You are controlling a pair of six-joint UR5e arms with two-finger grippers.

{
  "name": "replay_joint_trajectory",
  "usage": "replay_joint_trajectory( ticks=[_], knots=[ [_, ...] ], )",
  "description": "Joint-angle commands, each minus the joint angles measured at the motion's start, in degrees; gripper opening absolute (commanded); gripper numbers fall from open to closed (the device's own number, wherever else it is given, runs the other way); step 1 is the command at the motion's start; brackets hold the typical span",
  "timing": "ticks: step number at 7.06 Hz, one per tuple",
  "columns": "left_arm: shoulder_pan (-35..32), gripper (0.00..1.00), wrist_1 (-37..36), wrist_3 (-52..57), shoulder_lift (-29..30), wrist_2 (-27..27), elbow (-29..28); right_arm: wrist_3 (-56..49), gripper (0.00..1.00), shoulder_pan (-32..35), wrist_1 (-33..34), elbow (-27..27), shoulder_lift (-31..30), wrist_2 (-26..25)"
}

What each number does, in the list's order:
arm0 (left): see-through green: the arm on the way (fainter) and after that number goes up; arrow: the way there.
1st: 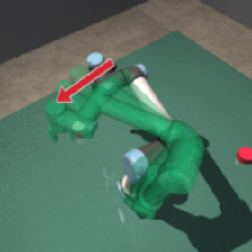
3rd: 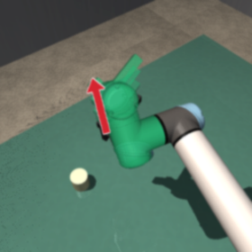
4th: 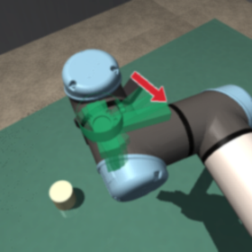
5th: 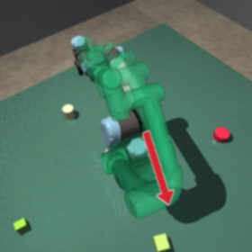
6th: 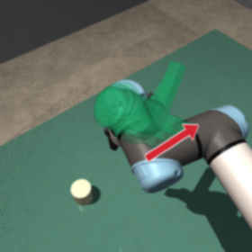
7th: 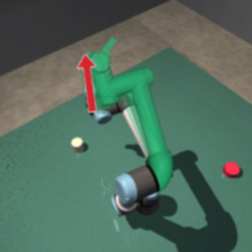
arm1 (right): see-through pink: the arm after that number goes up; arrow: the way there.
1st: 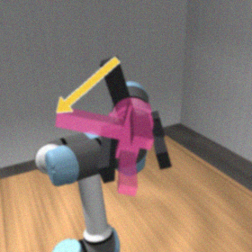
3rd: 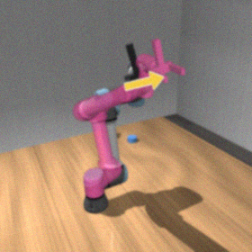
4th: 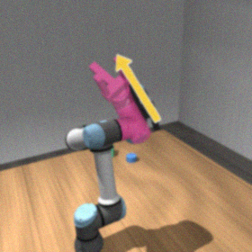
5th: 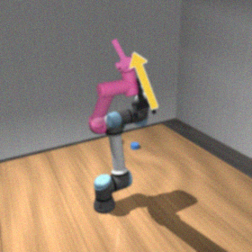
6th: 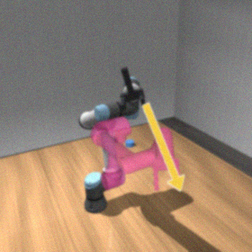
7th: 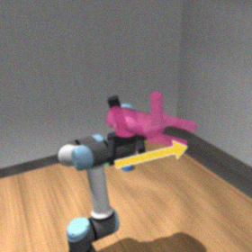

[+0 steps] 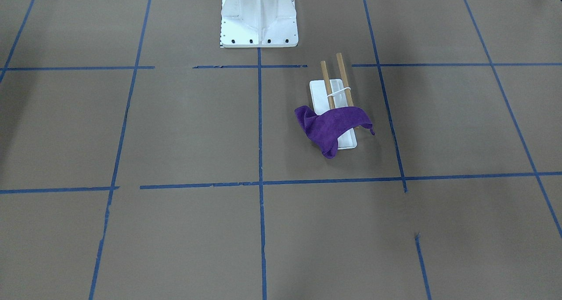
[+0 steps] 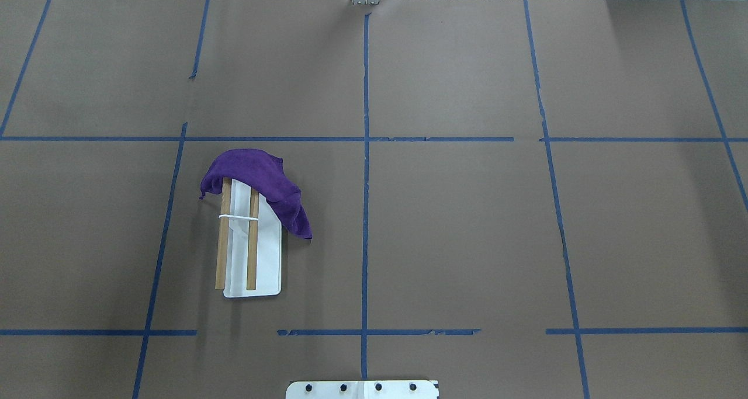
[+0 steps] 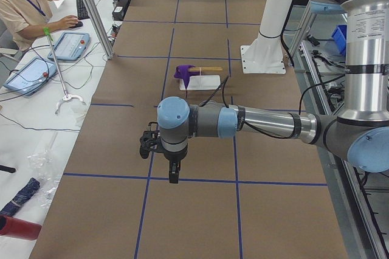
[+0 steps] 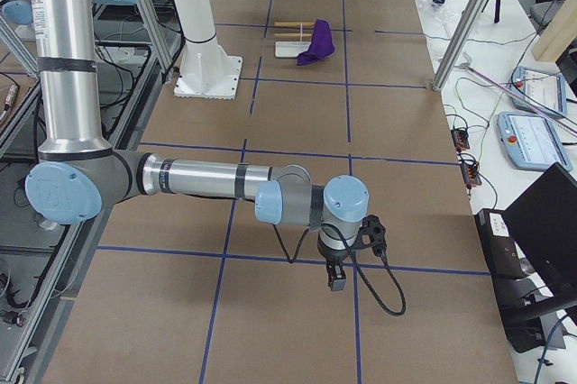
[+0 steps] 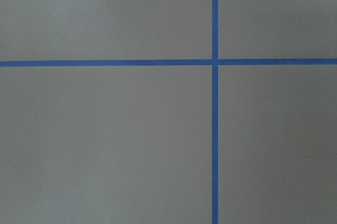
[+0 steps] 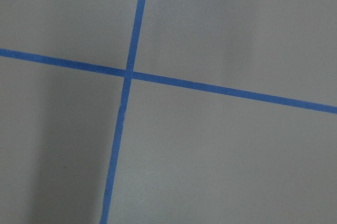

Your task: Hang towel on rack

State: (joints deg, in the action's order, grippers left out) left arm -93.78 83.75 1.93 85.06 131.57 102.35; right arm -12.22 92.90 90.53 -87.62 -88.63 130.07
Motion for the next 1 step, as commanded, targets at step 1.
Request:
replay_joint_trajectory(
  ticks=[1],
  knots=[
    [0.0, 1.0, 0.0, 0.0, -0.1, 0.0, 0.0, 0.0, 1.0, 0.0, 0.0, 0.0, 0.0, 0.0]
  ],
)
